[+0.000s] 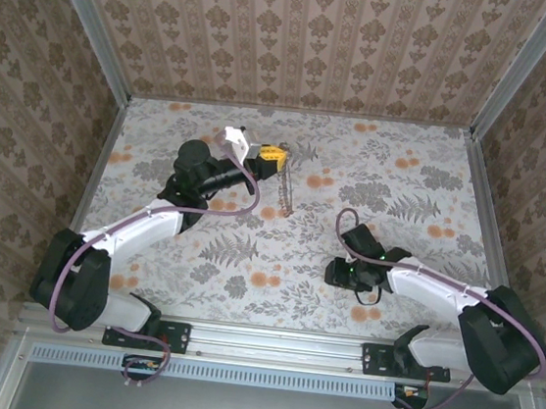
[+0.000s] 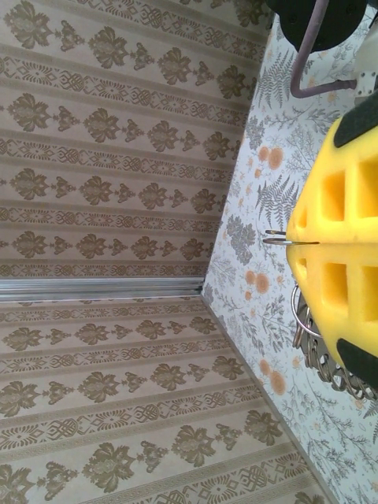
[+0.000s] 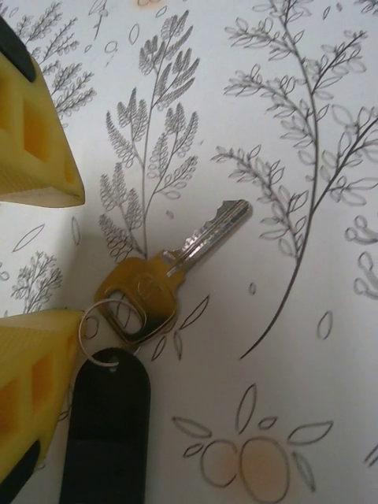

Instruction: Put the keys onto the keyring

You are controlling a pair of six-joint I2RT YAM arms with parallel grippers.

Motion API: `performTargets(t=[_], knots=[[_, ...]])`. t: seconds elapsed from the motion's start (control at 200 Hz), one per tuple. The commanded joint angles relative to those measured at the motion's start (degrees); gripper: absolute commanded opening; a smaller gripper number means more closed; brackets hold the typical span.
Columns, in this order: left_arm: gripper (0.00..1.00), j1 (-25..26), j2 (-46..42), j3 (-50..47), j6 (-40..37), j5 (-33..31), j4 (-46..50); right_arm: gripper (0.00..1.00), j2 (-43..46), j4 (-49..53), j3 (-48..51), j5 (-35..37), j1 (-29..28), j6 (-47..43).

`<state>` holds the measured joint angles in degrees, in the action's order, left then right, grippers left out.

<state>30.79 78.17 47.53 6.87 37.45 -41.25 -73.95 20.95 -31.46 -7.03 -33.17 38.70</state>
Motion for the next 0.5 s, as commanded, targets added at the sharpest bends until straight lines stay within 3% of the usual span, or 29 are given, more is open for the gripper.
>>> performTargets(t=[0.0, 0.3, 0.495], knots=[[0.0, 0.41, -2.13, -0.24, 1.04, -0.19, -2.55, 0.4, -2.7, -0.77, -4.06, 2.24, -0.32, -2.07], [0.0, 0.42, -2.65, -0.42, 0.95, -0.23, -2.33, 0.39, -8.05, -0.48, -11.67, 2.89, 0.91, -7.06], [0.0, 0.42, -3.29, -0.51, 0.69, -0.19, -1.55, 0.37, -2.33, 3.46, -12.04, 3.96, 1.21, -8.78]])
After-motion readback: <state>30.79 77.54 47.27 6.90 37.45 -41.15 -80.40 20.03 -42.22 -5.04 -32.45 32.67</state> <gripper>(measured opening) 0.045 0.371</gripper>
